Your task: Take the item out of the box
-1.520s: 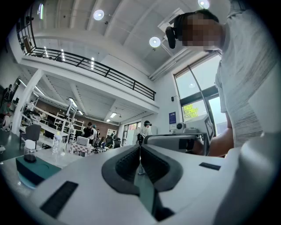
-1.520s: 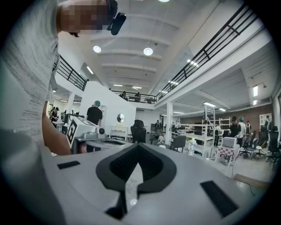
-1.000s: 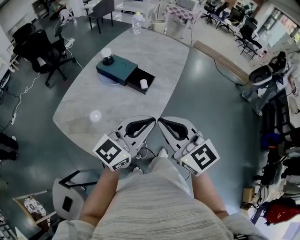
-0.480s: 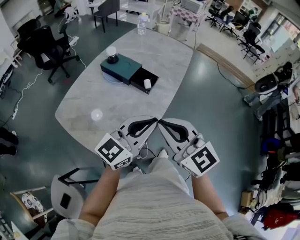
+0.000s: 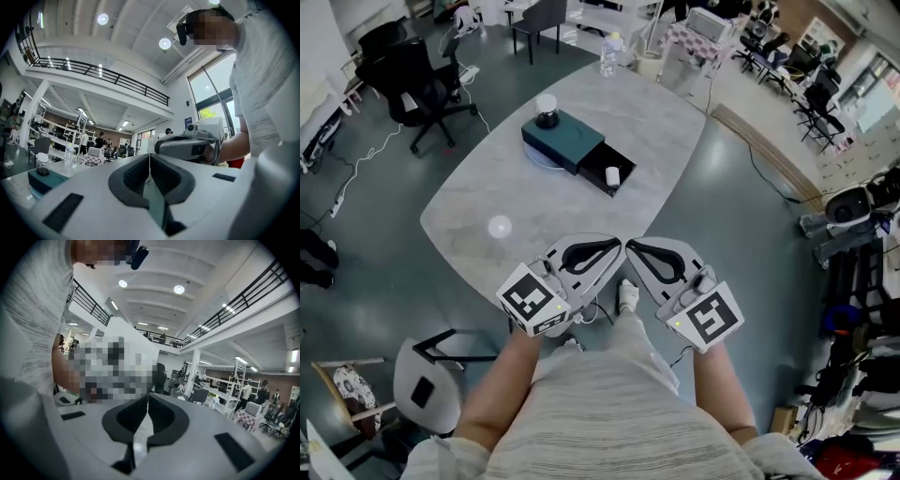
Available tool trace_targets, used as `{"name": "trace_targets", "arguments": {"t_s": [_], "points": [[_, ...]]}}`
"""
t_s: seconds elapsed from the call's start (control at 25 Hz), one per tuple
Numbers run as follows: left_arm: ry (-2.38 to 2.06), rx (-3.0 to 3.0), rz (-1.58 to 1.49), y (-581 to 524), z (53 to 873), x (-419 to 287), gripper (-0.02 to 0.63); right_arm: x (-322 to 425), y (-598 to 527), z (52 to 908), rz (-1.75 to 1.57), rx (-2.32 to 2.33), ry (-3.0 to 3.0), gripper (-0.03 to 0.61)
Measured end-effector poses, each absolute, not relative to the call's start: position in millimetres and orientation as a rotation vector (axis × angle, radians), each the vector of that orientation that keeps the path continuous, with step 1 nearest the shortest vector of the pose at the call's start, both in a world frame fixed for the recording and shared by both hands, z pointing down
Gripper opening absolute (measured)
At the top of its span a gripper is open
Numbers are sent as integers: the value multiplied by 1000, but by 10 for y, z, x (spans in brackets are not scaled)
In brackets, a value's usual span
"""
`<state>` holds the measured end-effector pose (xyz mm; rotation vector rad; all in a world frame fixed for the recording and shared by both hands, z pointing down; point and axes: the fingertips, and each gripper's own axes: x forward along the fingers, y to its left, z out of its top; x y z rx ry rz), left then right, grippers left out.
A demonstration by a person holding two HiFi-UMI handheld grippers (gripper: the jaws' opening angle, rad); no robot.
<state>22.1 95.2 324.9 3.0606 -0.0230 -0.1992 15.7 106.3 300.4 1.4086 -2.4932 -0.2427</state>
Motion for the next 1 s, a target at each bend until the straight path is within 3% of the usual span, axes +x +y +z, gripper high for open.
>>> {"name": "trace_targets", "arguments": {"t_s": [1.0], "points": [[-428, 2906, -83, -906, 3980, 995, 18, 1294, -834, 4040, -89, 872, -2407, 23]]}}
